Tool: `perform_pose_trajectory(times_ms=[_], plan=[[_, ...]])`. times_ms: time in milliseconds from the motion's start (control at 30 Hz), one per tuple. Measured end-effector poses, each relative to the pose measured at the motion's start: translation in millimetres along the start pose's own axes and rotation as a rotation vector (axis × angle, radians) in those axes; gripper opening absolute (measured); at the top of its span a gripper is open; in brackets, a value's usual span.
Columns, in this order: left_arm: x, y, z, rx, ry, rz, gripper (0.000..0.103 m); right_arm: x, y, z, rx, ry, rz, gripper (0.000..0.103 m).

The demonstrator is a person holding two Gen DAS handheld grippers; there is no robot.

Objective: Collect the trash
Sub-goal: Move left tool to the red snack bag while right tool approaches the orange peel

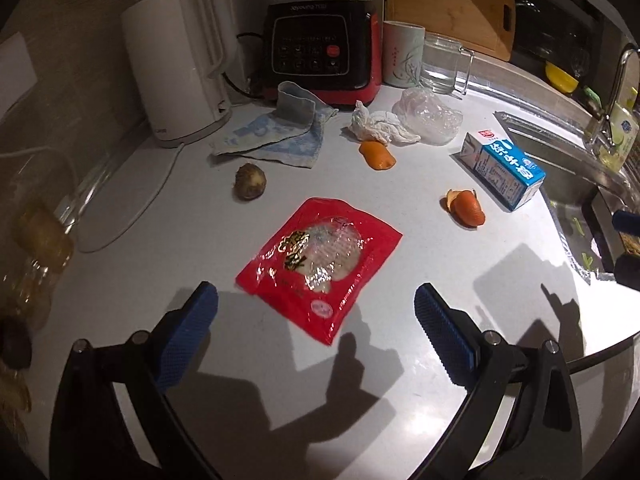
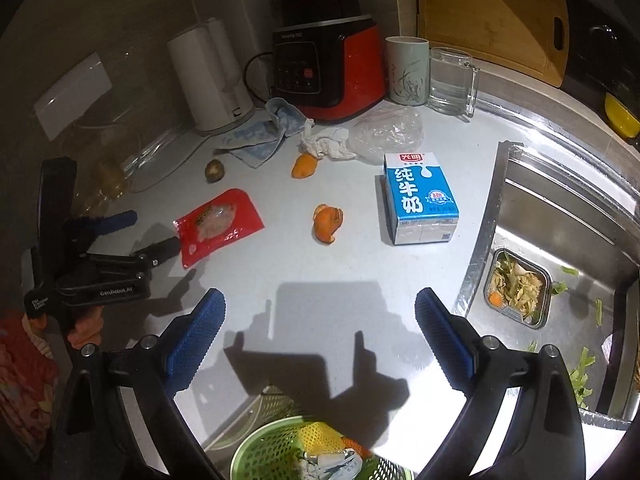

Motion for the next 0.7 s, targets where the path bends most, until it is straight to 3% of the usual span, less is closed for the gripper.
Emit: perform_pose_trajectory(times_ms=[233, 467, 567, 700], plan=[[55, -8, -11, 0.078, -0.014, 0.073, 0.094, 44, -11, -26, 0.005, -0.030, 0.069, 0.095], [77, -6, -14, 0.108, -0.019, 0.116, 0.094, 76, -12, -38, 0.023, -0.066, 0.084, 0.095], [81, -6, -14, 0.102, -0.020, 0.137, 0.089, 89, -12, -39, 0.023, -0.080, 0.084, 0.095], [80, -6, -14, 0.087, -0.017, 0.167, 0.068, 105, -11, -39, 0.048, -0.097, 0.076, 0.095]])
Point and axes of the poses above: each gripper's, at about its wrist camera, not at the fingertips, and x roughly the way its jaws point, y to its right, z to its underside, the point moved 3 cm from there along x, roughly the way its jaws point, and after that the axes turned 10 degrees about x, right-handed, at the moved point
